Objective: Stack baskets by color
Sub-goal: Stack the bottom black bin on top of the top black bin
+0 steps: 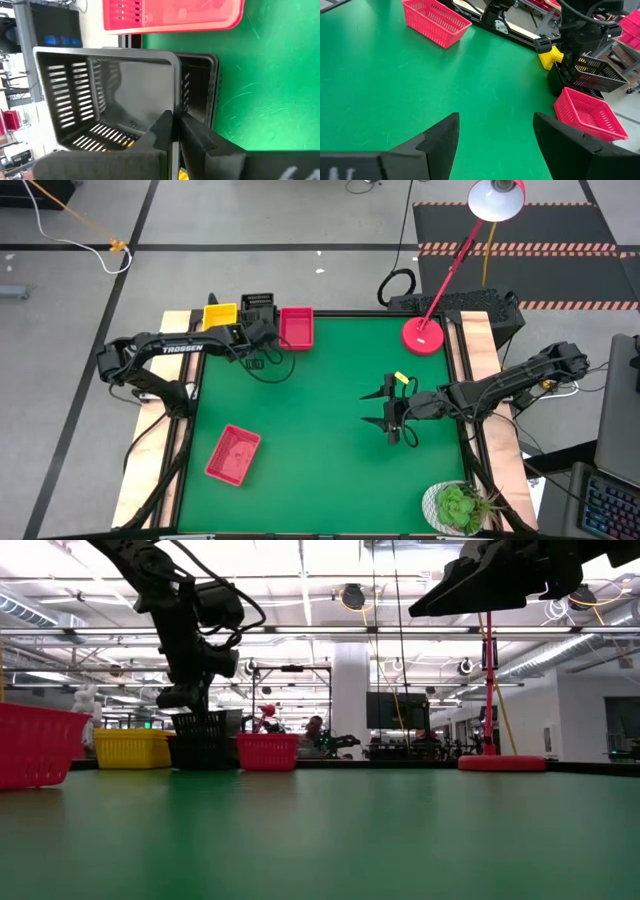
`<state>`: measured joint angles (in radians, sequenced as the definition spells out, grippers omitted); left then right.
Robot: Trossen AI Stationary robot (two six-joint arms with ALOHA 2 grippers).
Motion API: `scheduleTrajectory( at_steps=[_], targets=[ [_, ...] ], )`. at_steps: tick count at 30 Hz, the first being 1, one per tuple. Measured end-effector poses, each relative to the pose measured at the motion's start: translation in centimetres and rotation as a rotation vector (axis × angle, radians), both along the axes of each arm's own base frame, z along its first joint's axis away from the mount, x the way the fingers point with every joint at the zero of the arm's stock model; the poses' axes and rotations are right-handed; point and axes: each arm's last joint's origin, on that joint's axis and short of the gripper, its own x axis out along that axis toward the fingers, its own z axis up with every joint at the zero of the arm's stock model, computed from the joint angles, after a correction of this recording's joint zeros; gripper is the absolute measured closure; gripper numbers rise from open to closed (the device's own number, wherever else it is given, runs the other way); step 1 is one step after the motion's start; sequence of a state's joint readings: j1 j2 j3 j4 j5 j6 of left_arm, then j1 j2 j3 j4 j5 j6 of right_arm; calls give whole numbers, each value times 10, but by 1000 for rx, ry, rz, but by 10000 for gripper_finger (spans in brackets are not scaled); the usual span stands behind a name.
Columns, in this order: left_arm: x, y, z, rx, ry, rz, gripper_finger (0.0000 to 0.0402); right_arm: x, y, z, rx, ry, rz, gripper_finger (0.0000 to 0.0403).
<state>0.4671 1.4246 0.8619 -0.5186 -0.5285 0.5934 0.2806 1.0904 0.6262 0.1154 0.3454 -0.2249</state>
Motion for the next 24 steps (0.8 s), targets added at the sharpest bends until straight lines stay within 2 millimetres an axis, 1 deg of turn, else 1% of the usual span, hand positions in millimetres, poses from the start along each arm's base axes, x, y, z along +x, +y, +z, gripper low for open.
scheduleTrajectory(
  at_steps=[7,11,17,24],
  targets=[
    [0,0,0,27,7,25,299,0,0,0,-3,0,3,154],
    [1,-2,1,47,7,34,267,0,0,0,-3,1,3,154],
    [7,-14,2,91,22,7,247,0,0,0,-3,1,3,154],
    [9,-24,5,112,-10,25,243,0,0,0,-3,1,4,154]
  ],
)
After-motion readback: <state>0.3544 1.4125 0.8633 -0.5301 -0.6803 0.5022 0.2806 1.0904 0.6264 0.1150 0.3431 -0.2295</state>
